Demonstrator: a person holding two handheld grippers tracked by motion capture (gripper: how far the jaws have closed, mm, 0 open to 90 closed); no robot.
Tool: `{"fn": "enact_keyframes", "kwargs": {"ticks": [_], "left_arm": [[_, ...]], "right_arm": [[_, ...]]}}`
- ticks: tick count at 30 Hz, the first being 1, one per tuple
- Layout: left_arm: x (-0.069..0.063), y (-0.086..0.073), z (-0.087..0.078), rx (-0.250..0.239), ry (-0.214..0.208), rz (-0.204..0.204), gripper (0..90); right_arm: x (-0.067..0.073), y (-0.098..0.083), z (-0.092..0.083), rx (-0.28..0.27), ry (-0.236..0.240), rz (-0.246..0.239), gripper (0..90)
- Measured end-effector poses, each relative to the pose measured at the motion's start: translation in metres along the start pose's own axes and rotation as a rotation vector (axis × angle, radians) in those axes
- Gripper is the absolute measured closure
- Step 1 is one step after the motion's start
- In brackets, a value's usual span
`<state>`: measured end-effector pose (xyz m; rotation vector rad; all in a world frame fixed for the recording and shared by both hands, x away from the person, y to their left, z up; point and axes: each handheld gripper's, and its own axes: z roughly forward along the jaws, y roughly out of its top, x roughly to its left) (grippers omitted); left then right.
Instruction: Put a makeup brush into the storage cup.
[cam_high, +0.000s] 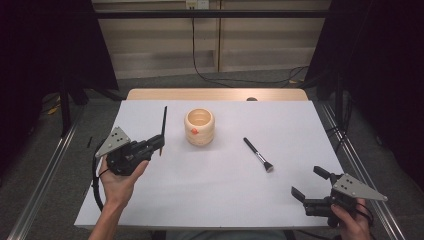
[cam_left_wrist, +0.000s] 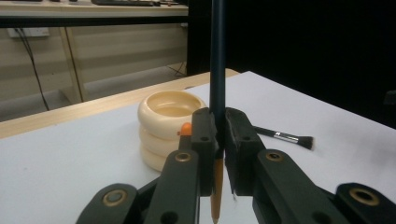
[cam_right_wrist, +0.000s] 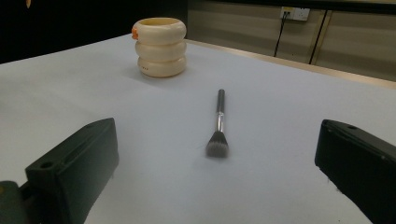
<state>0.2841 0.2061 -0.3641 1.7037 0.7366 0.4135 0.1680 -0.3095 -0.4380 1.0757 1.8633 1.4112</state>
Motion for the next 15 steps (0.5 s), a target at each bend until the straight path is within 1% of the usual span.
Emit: {"fn": "enact_keyframes", "kwargs": {"ticks": [1,2,3,4,6,8,11,14,15], "left_arm": [[0.0,0.0,0.0,0.0,0.0,0.0,83.3],[-0.003,0.001,0.002,-0.003,-0.014,0.007,83.3],[-0.003,0.001,0.002,-0.003,-0.014,0.007,83.4],[-0.007,0.002,0.004,-0.001,-0.027,0.011,83.3],[-0.008,0.002,0.005,-0.001,-0.032,0.011,83.3],[-0.012,0.002,0.008,0.008,-0.045,0.017,83.4],[-0.014,0.002,0.01,0.016,-0.048,0.021,83.3],[-0.019,0.003,0.013,0.025,-0.073,0.024,83.4],[-0.019,0.003,0.013,0.025,-0.073,0.024,83.4]], "right_arm": [[0.0,0.0,0.0,0.001,0.0,0.0,0.0],[0.0,0.0,0.0,0.001,0.0,-0.002,0.0],[0.0,0.0,0.0,0.001,0.0,-0.002,0.0],[0.0,0.0,0.0,0.001,0.001,-0.002,0.0],[0.0,0.0,0.0,0.001,0.0,-0.001,0.0],[0.0,0.0,-0.001,0.001,0.001,0.0,0.0],[0.0,0.0,-0.001,0.002,-0.001,-0.001,0.0],[0.0,0.0,-0.001,0.001,-0.001,-0.001,0.0],[0.0,0.0,-0.001,0.001,-0.001,-0.001,0.0]]}}
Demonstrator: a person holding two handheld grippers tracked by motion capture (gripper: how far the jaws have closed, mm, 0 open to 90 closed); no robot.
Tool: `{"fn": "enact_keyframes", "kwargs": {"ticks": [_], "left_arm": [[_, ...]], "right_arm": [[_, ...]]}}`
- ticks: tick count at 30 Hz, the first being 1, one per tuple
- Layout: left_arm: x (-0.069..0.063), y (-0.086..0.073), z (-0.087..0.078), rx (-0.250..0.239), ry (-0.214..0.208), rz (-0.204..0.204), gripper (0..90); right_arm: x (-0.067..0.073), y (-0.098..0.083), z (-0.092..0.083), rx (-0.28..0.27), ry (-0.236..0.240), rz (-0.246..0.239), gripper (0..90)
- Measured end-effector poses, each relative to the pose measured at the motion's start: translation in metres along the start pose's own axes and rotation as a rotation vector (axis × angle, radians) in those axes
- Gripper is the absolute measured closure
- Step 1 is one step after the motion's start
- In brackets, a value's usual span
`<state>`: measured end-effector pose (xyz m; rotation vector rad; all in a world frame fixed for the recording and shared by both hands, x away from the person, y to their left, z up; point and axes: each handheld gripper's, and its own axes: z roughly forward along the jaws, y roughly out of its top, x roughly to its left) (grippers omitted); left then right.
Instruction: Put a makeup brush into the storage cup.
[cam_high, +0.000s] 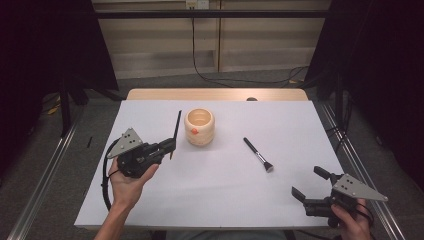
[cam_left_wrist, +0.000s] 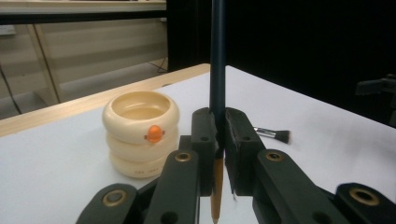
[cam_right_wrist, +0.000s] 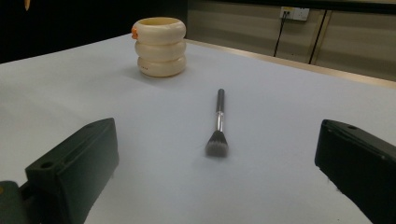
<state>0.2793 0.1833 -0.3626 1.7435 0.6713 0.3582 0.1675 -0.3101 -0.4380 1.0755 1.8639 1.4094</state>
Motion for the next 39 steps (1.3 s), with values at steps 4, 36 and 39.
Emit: {"fn": "enact_keyframes", "kwargs": {"ticks": [4,36,39], "left_arm": [[-0.006,0.001,0.005,0.006,-0.024,0.015,83.4],[-0.041,0.025,0.037,0.052,-0.205,0.067,83.3],[-0.043,0.024,0.041,0.062,-0.22,0.072,83.3]], "right_arm": [[0.001,0.0,0.0,0.0,0.001,-0.003,0.0],[0.0,0.0,0.002,0.001,0.003,-0.003,0.0],[0.0,0.0,0.003,0.004,0.007,-0.004,0.0]]}}
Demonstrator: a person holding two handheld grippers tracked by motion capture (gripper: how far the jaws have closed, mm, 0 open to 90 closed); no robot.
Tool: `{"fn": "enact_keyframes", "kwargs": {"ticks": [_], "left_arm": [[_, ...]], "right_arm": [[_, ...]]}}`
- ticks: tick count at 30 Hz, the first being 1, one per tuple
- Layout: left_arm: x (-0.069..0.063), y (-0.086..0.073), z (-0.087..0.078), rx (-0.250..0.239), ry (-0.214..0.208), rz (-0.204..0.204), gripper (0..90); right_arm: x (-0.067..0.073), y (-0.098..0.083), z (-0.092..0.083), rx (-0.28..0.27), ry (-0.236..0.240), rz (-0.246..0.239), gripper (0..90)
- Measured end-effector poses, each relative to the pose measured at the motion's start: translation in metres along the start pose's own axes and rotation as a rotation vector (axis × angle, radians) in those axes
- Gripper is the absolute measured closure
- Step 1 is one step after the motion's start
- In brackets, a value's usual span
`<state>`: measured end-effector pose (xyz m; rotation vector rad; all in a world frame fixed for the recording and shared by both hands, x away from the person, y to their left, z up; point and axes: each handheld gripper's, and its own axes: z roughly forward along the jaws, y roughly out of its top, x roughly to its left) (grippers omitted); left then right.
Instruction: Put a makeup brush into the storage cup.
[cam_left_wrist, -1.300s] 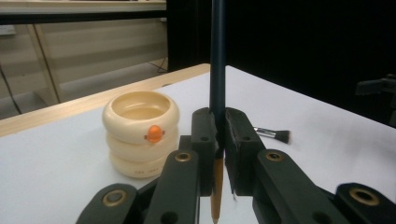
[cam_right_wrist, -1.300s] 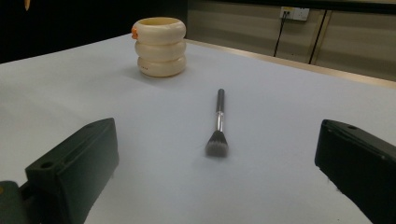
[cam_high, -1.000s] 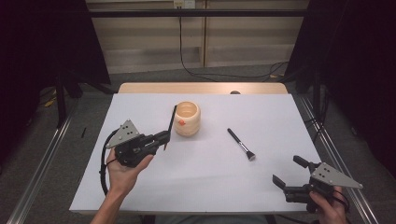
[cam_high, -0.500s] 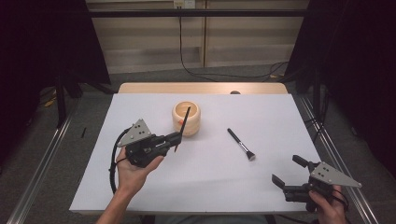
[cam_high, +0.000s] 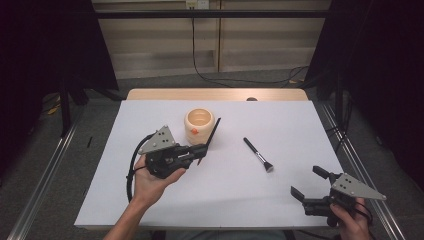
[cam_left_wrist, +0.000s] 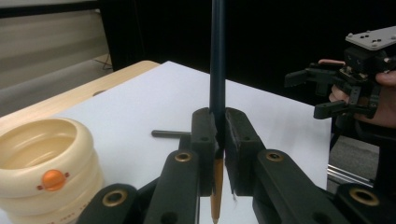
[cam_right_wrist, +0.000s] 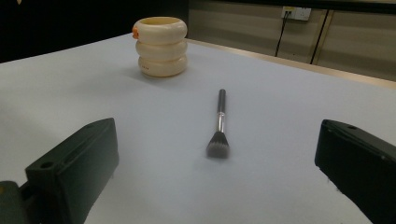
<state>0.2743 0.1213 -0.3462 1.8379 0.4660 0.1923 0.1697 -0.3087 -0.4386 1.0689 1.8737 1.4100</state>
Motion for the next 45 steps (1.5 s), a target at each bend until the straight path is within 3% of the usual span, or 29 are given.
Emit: {"fn": "enact_keyframes", "kwargs": {"ticks": [7,10,11,17,20,25,27,28,30,31,34,38,43,45], "left_arm": [[0.002,0.001,0.003,0.016,-0.014,0.014,83.4],[-0.001,0.001,0.007,0.074,-0.054,0.035,83.4],[-0.002,0.0,0.008,0.095,-0.049,0.048,83.3],[-0.003,0.002,0.013,0.155,-0.101,0.053,83.3],[-0.004,0.004,0.016,0.184,-0.106,0.068,83.3],[-0.007,0.011,0.023,0.274,-0.123,0.111,83.3],[-0.008,0.012,0.024,0.3,-0.114,0.118,83.3],[-0.007,0.014,0.026,0.344,-0.117,0.113,83.3],[-0.006,0.014,0.028,0.356,-0.107,0.106,83.3],[-0.005,0.014,0.03,0.392,-0.106,0.106,83.3],[-0.004,0.014,0.031,0.417,-0.112,0.107,83.3],[-0.007,0.016,0.031,0.444,-0.101,0.138,83.3],[-0.014,0.023,0.03,0.539,-0.089,0.162,83.3],[-0.014,0.022,0.031,0.546,-0.092,0.162,83.4]], "right_arm": [[0.0,0.0,0.0,0.003,0.008,0.008,0.0],[0.0,0.0,0.0,0.003,0.006,0.007,0.0],[0.0,0.0,0.0,0.003,0.009,0.005,0.0],[0.001,0.0,0.001,0.007,0.017,0.009,0.0],[0.001,0.0,0.001,0.011,0.017,0.015,0.0],[0.001,0.0,0.001,0.011,0.015,0.014,0.0],[0.001,0.0,0.001,0.012,0.018,0.014,0.0],[0.001,0.0,0.001,0.012,0.02,0.017,0.0],[0.001,0.0,0.001,0.013,0.022,0.017,0.0],[0.001,0.0,0.001,0.013,0.022,0.018,0.0],[0.001,0.0,0.001,0.013,0.021,0.017,0.0],[0.0,0.0,0.001,0.013,0.018,0.017,0.0],[0.002,0.0,0.001,0.013,0.033,0.018,0.0],[0.002,0.0,0.001,0.014,0.033,0.013,0.0]]}}
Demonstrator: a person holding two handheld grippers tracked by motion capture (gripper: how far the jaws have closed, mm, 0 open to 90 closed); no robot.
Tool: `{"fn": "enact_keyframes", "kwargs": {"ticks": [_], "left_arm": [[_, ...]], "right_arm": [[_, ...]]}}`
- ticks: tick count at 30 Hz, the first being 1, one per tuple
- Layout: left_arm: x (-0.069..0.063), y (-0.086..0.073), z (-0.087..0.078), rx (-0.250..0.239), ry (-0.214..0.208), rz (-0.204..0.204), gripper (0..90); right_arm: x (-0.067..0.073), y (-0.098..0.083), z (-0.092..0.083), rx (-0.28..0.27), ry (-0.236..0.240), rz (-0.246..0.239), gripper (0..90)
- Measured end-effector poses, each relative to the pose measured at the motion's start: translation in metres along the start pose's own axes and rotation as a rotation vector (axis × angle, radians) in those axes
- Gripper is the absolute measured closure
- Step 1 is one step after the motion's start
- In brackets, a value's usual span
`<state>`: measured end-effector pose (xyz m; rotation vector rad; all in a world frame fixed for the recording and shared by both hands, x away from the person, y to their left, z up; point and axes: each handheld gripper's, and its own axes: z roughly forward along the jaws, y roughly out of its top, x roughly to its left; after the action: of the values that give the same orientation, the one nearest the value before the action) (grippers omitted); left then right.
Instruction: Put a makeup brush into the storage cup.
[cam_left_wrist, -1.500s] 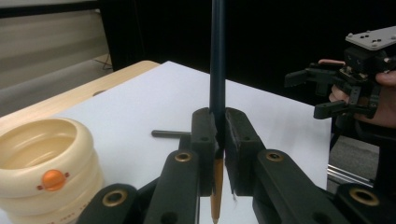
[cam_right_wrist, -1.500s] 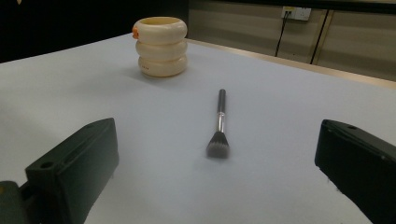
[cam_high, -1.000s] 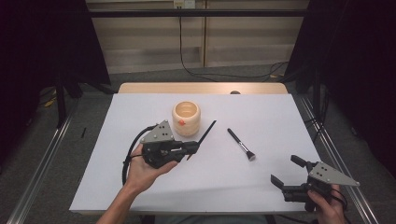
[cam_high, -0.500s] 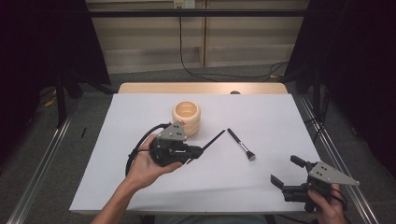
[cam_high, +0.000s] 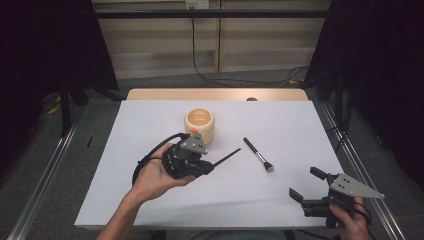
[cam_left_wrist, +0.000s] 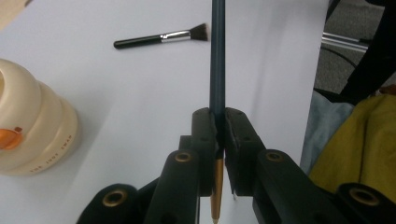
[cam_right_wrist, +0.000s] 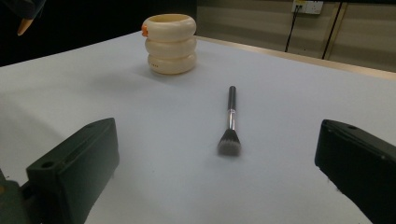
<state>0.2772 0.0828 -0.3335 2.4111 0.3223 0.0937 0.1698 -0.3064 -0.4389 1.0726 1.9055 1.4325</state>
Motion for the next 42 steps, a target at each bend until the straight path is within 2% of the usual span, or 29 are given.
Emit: {"fn": "enact_keyframes", "kwargs": {"ticks": [7,10,12,13,19,20,23,30,34,39,42], "left_arm": [[0.001,-0.003,0.01,0.07,-0.005,-0.007,83.3],[0.006,-0.006,0.016,0.134,-0.005,-0.023,83.3],[0.009,-0.009,0.02,0.155,-0.01,-0.039,83.3],[0.009,-0.01,0.023,0.182,0.004,-0.027,83.4],[0.008,-0.011,0.025,0.198,-0.001,-0.02,83.4],[0.006,-0.012,0.028,0.222,-0.009,-0.015,83.4],[0.005,-0.014,0.032,0.244,-0.021,-0.015,83.4],[0.004,-0.016,0.037,0.253,-0.009,-0.02,83.4],[0.004,-0.018,0.042,0.265,-0.035,-0.01,83.3],[0.005,-0.018,0.042,0.264,-0.037,-0.006,83.3],[0.006,-0.018,0.041,0.252,-0.036,-0.014,83.3]], "right_arm": [[0.0,0.0,0.0,-0.002,0.003,0.0,0.0],[0.0,0.0,0.0,0.003,0.003,-0.002,0.0],[0.0,0.0,0.0,0.002,0.004,-0.002,0.0],[0.0,0.0,-0.001,0.001,0.003,-0.003,0.0],[0.0,0.0,-0.001,0.007,0.001,0.001,0.0],[0.0,0.0,-0.001,0.004,0.0,-0.002,0.0],[0.0,0.0,-0.001,0.005,0.002,-0.003,0.0],[0.0,0.0,-0.002,0.004,0.017,-0.006,0.0],[0.0,0.0,-0.001,-0.005,0.018,0.0,0.0],[0.003,0.003,0.003,-0.008,0.038,-0.016,0.0],[0.001,0.007,0.006,-0.017,0.032,-0.004,0.0]]}}
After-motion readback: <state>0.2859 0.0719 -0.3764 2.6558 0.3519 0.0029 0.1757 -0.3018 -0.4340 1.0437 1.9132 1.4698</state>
